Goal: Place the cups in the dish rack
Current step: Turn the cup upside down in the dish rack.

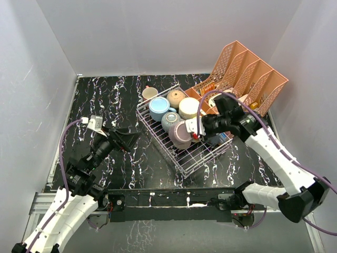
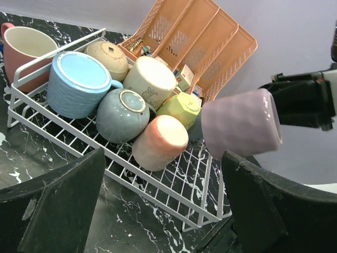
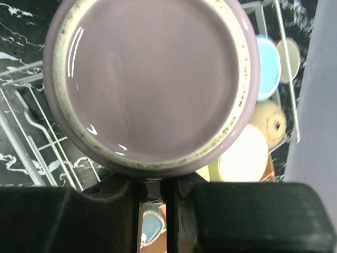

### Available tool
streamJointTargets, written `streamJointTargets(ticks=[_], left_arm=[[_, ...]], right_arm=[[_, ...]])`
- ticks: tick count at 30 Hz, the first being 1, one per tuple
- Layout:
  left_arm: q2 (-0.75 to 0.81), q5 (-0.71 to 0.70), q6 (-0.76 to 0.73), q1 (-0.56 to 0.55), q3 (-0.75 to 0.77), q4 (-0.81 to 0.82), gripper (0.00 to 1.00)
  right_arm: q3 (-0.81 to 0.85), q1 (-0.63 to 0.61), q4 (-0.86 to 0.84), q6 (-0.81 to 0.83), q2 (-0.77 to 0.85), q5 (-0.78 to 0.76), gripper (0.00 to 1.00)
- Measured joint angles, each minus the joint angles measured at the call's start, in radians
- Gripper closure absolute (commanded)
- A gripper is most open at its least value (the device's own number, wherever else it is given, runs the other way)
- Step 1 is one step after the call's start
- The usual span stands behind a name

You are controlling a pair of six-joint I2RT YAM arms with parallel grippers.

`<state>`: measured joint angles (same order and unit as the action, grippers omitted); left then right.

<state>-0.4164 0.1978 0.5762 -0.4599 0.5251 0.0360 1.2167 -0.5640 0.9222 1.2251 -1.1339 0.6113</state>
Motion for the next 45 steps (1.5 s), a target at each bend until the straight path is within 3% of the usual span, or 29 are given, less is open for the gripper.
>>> streamJointTargets(ticks=[5,15,45], left_arm=[[0.019,-0.025,-0.005,0.0,0.0,-0.01,0.11],[0.045,-0.045,-0.009,0.0,-0.004,-0.031,0.1],[0.061,-0.049,0.011,0.0,-0.047,-0.037,0.1]], right_arm=[[0.071,0.103,0.111,0.032,-0.085,0.042,0.92],[0.079,0.154,0.29,0.129,-0.161,0.071,0.92],[-0.048,0.214,0.309,0.226,-0.2,0.015,0.92]])
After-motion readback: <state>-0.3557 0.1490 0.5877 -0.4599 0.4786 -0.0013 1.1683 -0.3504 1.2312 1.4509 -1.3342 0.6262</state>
